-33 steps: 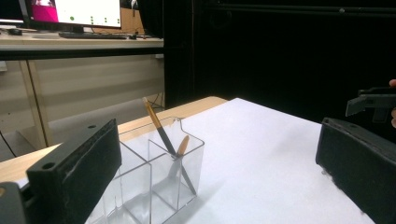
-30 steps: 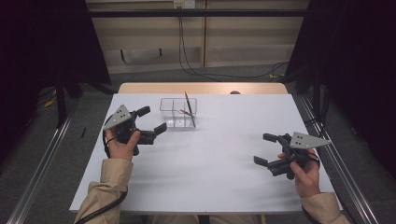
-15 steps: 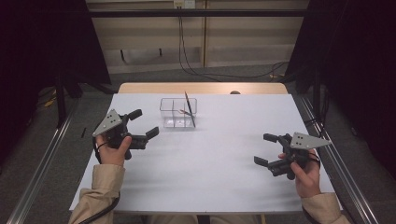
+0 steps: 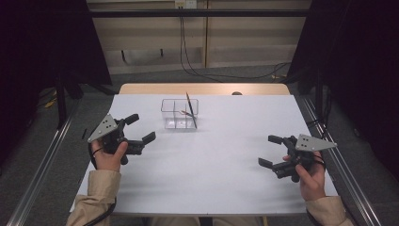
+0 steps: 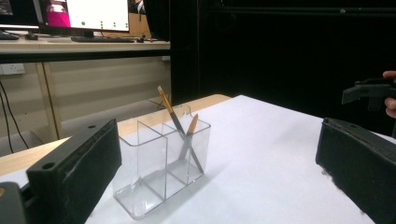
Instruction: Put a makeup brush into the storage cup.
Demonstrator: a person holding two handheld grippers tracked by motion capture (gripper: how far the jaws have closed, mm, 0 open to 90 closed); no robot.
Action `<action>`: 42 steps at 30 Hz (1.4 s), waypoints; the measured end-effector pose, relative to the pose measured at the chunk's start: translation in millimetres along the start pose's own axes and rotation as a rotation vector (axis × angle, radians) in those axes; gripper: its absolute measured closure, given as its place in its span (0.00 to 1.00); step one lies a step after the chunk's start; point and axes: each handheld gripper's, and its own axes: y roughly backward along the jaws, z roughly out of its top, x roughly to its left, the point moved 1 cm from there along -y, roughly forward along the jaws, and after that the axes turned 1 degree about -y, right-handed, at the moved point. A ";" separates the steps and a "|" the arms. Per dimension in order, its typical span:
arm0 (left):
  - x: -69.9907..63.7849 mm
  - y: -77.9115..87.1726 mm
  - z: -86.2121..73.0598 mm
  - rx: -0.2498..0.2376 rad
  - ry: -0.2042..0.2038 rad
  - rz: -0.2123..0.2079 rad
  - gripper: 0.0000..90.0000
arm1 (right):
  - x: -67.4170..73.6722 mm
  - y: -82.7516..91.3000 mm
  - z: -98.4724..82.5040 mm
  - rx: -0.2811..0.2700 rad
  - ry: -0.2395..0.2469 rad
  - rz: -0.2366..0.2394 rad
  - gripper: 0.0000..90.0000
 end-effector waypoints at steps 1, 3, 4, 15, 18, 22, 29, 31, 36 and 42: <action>-0.5 1.0 -0.8 -0.001 0.000 0.000 0.00 | -0.1 0.6 -0.1 0.000 0.000 -0.001 0.06; -0.5 3.6 -1.9 0.005 -0.005 0.000 0.00 | -0.2 1.7 -0.3 -0.003 -0.002 -0.006 0.06; -0.8 4.8 -2.2 0.002 -0.003 0.004 0.00 | -0.2 2.3 -0.5 -0.002 -0.004 -0.006 0.06; -1.4 15.0 -8.2 0.010 -0.021 -0.003 0.00 | -0.6 5.2 -0.9 -0.002 -0.006 -0.012 0.06; -1.7 18.2 -8.9 0.014 -0.030 0.000 0.00 | -0.8 5.6 -0.8 -0.006 -0.006 -0.013 0.06; -2.9 21.5 -11.0 0.022 -0.035 -0.001 0.00 | -1.2 6.0 -1.0 -0.005 -0.006 -0.014 0.06; -4.2 26.8 -12.6 0.031 -0.045 -0.005 0.00 | -1.5 6.4 -1.1 -0.005 -0.006 -0.016 0.06; -4.3 28.4 -13.5 0.033 -0.043 -0.004 0.00 | -1.6 6.4 -1.3 -0.005 -0.007 -0.017 0.06; -4.3 32.3 -16.0 0.044 -0.049 0.004 0.00 | -1.9 6.9 -1.1 -0.005 -0.009 -0.014 0.06; -5.1 36.6 -17.9 0.052 -0.049 0.005 0.00 | -2.2 7.0 -1.2 -0.006 -0.010 -0.015 0.06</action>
